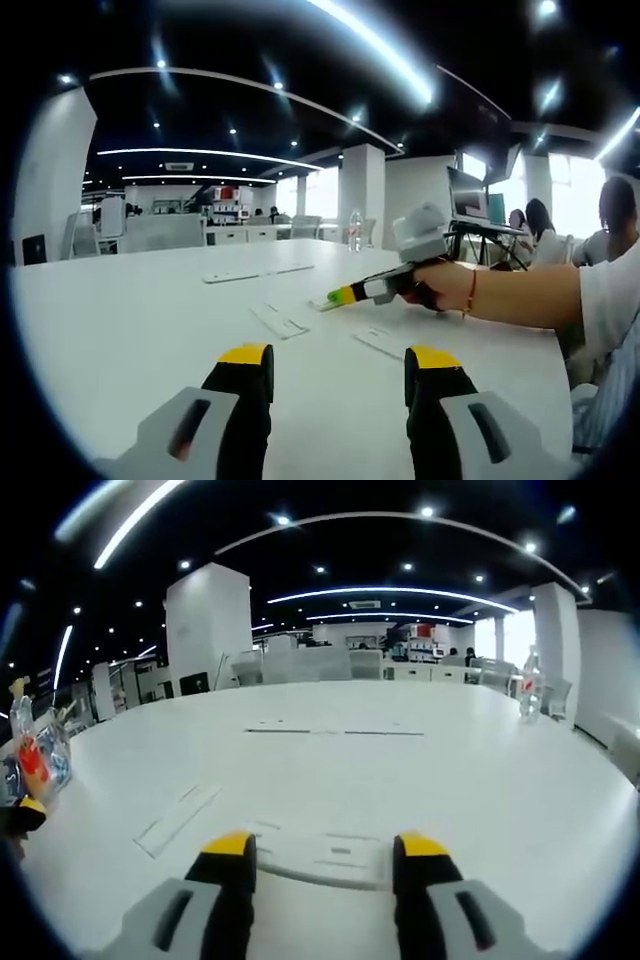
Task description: Locate the socket holder cover, grip the socket holder cover, clip it into the socket holder slot.
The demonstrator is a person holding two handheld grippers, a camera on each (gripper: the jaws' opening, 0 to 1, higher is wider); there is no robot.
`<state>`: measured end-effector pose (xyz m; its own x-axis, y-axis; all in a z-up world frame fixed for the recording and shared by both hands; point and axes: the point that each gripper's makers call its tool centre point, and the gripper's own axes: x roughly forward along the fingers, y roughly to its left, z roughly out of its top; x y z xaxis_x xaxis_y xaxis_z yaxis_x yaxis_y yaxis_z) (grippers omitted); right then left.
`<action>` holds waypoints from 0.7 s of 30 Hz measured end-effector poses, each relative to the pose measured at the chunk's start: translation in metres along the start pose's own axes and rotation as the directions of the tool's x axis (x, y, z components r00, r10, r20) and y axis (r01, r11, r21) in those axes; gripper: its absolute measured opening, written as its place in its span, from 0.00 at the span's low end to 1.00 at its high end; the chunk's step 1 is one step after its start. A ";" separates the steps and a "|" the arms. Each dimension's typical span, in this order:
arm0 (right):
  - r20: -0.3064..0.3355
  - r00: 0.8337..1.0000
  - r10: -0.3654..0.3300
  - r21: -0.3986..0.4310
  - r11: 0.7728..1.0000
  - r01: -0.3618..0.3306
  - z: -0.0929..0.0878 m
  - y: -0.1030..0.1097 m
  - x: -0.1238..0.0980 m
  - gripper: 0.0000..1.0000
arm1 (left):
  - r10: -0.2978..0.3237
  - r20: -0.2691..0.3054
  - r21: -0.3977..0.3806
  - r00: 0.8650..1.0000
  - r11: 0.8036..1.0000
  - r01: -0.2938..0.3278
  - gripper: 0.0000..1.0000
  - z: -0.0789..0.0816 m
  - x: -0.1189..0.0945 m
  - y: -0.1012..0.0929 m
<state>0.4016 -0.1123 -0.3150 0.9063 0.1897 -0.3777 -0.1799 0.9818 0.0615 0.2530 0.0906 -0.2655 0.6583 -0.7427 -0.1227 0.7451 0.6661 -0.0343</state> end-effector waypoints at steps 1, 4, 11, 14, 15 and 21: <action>0.013 1.000 -0.002 -0.002 1.000 0.002 0.004 -0.003 -0.002 0.55 | 0.000 -0.001 0.000 1.000 1.000 0.000 0.53 0.000 0.000 0.000; 0.072 0.997 -0.006 -0.021 1.000 0.008 0.021 -0.012 -0.010 0.55 | 0.000 -0.008 0.002 1.000 1.000 0.000 0.53 -0.001 0.001 0.000; 0.247 0.968 0.032 -0.027 0.999 -0.026 0.068 -0.023 -0.050 0.50 | 0.014 -0.015 0.006 1.000 1.000 -0.013 0.53 -0.003 0.001 0.004; 0.317 0.948 0.042 -0.072 0.997 -0.020 0.083 -0.024 -0.071 0.52 | 0.021 -0.017 0.006 1.000 1.000 -0.021 0.53 -0.003 0.002 0.006; 0.326 0.944 0.051 -0.077 0.997 -0.027 0.086 -0.025 -0.077 0.53 | 0.023 -0.020 0.005 1.000 1.000 -0.023 0.53 -0.004 0.002 0.007; 0.417 0.894 0.162 -0.094 0.986 -0.134 0.109 -0.024 -0.123 0.56 | 0.026 -0.031 0.007 0.999 1.000 -0.026 0.54 -0.007 0.004 0.008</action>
<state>0.3359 -0.1581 -0.1694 0.9410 0.3334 0.0577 -0.3352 0.9418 0.0240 0.2611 0.0930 -0.2730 0.6740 -0.7225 -0.1540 0.7284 0.6847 -0.0244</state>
